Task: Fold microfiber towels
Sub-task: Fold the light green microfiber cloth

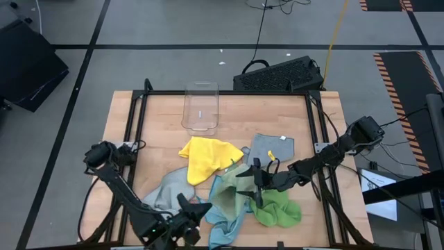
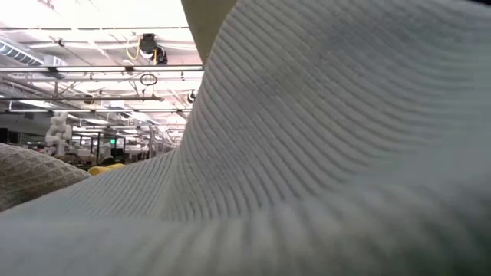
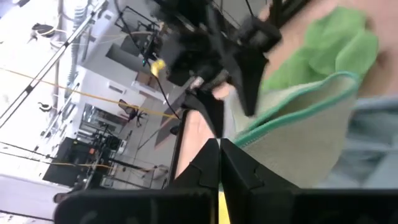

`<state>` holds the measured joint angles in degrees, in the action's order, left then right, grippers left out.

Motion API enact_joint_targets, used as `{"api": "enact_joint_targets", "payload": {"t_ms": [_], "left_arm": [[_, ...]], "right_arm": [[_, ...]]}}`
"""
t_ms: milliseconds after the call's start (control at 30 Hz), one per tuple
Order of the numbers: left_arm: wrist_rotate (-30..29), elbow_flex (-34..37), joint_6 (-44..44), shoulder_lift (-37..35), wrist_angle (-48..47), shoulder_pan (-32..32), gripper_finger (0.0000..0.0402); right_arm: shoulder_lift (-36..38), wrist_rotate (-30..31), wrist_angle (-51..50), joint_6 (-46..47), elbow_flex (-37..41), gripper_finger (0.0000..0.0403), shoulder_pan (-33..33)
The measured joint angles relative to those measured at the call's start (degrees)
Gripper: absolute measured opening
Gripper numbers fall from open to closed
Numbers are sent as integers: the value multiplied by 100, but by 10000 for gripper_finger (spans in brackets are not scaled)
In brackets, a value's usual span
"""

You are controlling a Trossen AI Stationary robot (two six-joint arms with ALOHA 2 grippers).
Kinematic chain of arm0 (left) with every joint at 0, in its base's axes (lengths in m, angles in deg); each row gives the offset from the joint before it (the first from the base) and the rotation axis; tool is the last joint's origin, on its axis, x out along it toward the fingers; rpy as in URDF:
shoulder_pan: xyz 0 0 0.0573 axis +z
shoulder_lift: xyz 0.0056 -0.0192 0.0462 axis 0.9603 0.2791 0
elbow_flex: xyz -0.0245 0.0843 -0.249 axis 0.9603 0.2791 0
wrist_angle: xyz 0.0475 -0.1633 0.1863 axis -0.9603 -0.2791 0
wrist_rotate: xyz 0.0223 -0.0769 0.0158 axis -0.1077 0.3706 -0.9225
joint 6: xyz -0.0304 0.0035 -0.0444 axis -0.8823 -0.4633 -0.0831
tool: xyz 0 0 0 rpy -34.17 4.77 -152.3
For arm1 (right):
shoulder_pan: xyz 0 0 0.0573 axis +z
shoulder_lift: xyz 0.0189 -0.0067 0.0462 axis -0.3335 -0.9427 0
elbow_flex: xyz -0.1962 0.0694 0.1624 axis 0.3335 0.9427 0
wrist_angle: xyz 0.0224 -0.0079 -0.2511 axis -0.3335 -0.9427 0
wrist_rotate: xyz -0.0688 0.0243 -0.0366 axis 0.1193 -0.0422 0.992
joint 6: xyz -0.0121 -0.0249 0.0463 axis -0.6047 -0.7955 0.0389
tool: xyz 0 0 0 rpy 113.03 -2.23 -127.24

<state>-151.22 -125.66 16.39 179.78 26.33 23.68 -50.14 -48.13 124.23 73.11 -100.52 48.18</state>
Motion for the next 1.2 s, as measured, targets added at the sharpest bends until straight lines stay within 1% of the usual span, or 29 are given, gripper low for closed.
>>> {"api": "enact_joint_targets", "payload": {"t_ms": [133,200,367,533,667,833,933,1100,1200], "left_arm": [[-189,1,-120,-82,-60,-123,6],[-288,1,-125,-95,-83,-139,7],[-346,1,-278,-95,-376,-124,5],[-547,1,-813,-95,-1010,-47,4],[-546,3,-1022,-115,-1309,-51,8],[-544,5,-1108,-206,-1332,-21,4],[-387,5,-1116,-210,-1332,-27,8],[-331,5,-1082,-213,-1334,-25,4],[-331,5,-1042,-213,-1334,-26,10]], "right_arm": [[4,-881,-151,323,0,279,32],[0,-1087,-275,495,0,279,65],[0,-1076,-433,597,0,279,158],[2,-1072,-587,727,0,279,275],[2,-1078,-779,868,0,279,411],[66,-1057,-896,1181,0,279,558],[63,-1052,-914,1315,2,279,622],[63,-1043,-1216,1713,2,279,631],[63,-1039,-1280,1821,2,279,628]]}}
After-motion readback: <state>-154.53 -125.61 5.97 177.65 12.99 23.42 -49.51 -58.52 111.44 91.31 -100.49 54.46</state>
